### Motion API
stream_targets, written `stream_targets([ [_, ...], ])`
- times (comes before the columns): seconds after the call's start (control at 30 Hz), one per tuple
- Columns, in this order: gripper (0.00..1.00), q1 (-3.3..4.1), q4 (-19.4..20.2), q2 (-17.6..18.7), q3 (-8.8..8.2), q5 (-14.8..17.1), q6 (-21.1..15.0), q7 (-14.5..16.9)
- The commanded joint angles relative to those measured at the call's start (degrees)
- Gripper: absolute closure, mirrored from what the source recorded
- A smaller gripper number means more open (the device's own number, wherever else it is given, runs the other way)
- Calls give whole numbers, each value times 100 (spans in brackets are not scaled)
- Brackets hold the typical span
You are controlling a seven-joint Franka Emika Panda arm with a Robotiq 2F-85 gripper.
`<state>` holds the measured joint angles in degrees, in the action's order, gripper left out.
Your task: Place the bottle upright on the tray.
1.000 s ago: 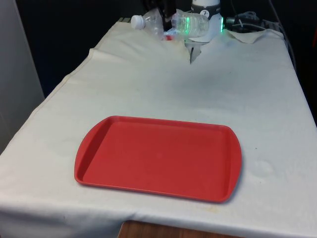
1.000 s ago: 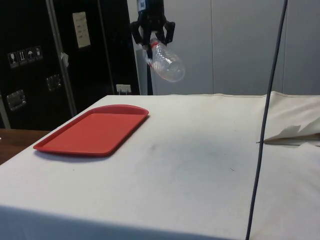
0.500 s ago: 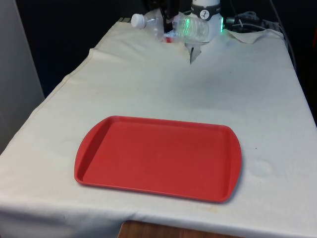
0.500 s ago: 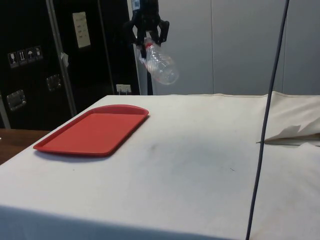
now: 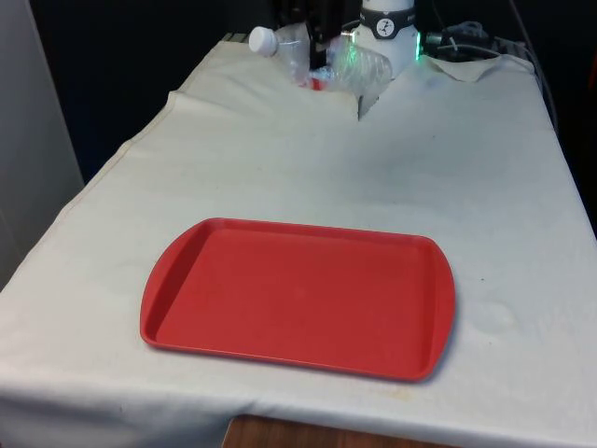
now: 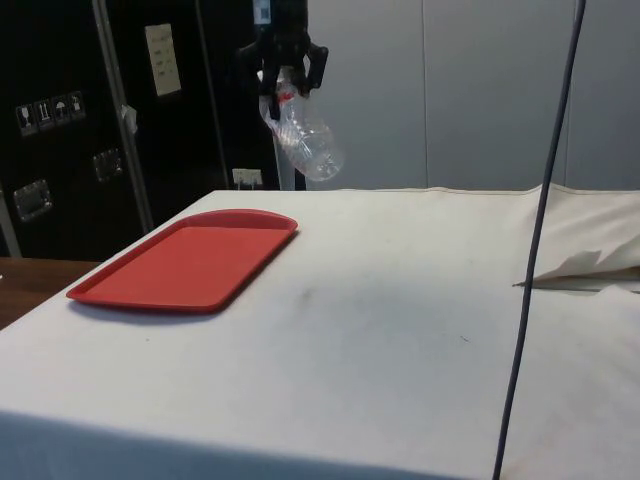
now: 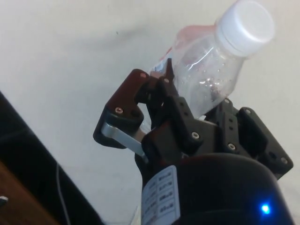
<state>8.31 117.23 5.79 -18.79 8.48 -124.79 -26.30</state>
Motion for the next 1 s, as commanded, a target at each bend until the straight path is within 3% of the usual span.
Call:
stream_targets([
  [0.0, 66, 29, 57, -46, 0, -109, -138, -103],
  [0.2, 66, 29, 126, -46, 92, -304, -430, -241],
  [0.23, 66, 0, 63, 0, 97, -195, -292, -138],
  [0.27, 66, 29, 149, -46, 126, -372, -527, -292],
  [0.43, 66, 29, 212, -34, 206, -602, -819, -453],
  [0.5, 66, 6, 178, -6, 229, -539, -751, -384],
  [0.73, 66, 29, 281, -11, 309, -980, -1197, -722],
  [0.77, 66, 6, 264, -6, 327, -882, -1112, -625],
  [0.97, 66, 29, 309, 34, 372, -1324, -1490, -963],
])
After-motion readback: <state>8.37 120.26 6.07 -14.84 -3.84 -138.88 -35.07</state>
